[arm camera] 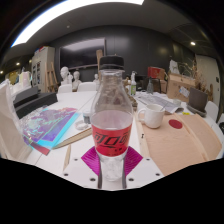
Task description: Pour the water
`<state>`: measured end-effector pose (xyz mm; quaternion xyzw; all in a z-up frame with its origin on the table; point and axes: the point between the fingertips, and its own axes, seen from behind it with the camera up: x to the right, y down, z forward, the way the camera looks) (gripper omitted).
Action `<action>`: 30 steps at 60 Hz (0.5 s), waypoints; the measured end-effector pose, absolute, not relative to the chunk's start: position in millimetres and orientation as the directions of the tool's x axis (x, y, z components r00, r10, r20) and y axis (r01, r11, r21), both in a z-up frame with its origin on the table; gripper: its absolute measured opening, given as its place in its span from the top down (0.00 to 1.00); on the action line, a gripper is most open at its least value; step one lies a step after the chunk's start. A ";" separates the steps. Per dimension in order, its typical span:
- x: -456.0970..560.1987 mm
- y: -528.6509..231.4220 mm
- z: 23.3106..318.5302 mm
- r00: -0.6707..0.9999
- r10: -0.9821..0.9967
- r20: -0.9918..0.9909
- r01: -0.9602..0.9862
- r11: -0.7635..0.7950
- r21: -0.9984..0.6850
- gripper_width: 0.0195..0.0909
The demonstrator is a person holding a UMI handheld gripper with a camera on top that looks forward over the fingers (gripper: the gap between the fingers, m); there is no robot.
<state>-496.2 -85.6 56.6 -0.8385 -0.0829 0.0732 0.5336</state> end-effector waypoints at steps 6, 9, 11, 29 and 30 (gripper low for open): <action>-500.3 -88.4 59.4 0.972 0.232 -0.028 0.074 -0.419 -0.905 0.94; -503.9 -89.1 63.2 0.969 0.247 -0.020 0.088 -0.418 -0.904 0.94; -504.1 -88.6 68.3 0.969 0.247 -0.021 0.086 -0.416 -0.905 0.94; -537.4 -48.8 162.3 0.930 0.289 -0.227 -0.103 -0.388 -0.916 0.95; -540.4 -44.8 169.4 0.924 0.288 -0.252 -0.126 -0.392 -0.911 0.95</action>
